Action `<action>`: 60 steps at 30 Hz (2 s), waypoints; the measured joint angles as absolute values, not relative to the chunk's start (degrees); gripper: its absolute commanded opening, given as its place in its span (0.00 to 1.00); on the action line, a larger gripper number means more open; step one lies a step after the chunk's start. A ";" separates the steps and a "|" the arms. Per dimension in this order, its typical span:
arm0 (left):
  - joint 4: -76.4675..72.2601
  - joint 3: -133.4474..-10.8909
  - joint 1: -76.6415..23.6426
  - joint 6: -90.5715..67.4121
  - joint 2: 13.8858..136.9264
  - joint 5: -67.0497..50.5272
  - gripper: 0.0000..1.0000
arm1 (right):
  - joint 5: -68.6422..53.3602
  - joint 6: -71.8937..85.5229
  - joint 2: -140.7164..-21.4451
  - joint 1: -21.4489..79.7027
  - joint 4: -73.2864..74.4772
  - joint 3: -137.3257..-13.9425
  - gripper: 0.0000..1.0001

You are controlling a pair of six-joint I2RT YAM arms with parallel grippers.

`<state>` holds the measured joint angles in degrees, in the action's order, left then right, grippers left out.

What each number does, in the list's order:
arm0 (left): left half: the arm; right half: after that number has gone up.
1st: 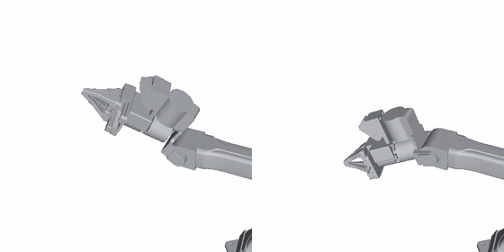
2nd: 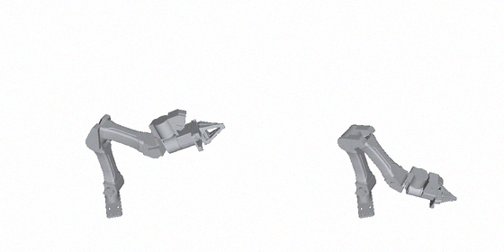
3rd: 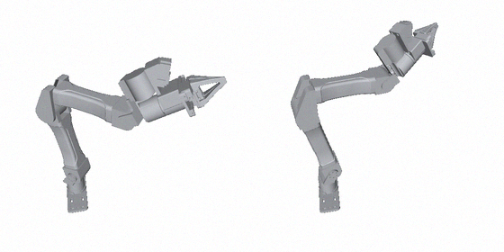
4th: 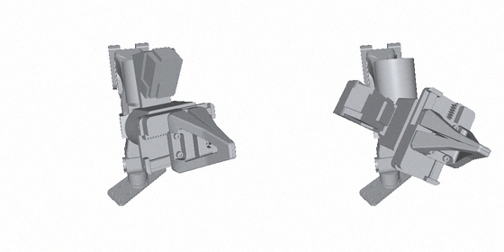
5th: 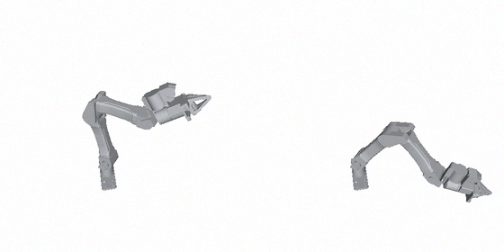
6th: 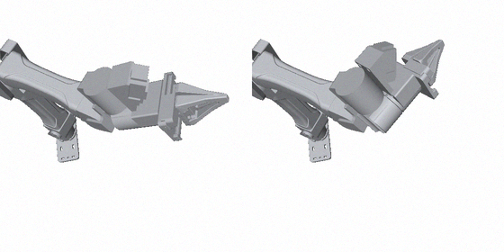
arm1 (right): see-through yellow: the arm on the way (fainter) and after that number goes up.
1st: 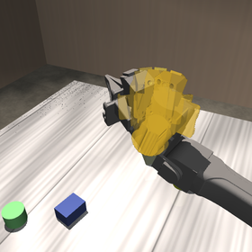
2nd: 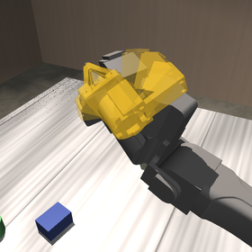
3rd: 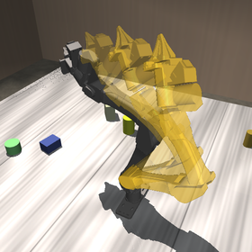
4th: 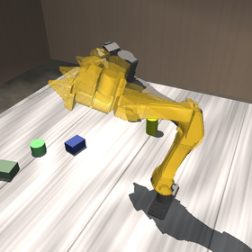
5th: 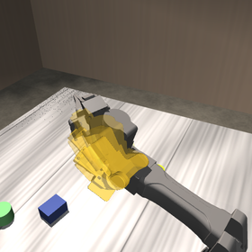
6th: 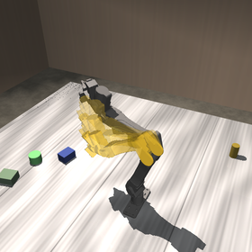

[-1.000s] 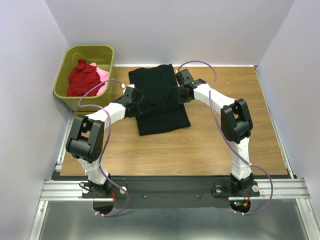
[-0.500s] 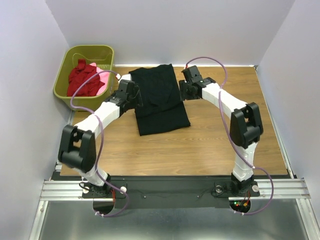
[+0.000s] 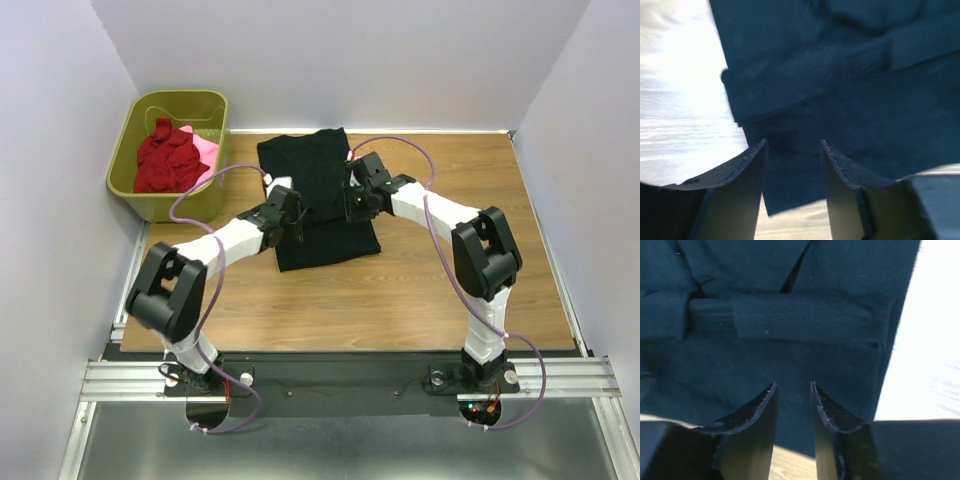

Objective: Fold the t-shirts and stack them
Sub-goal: Fold the tshirt

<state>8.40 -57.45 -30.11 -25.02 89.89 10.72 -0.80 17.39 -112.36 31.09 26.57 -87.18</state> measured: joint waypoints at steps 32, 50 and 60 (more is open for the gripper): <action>8.19 -84.20 -27.97 -15.86 115.02 26.63 0.61 | 3.90 17.52 -130.93 28.75 23.77 -109.43 0.41; 4.91 -59.13 -27.24 -25.02 81.19 7.62 0.64 | -23.59 22.83 -107.63 24.08 16.19 -79.81 0.56; 4.34 -53.60 -27.90 -29.15 89.30 -5.02 0.52 | -40.42 25.10 -108.97 23.35 6.39 -69.78 0.51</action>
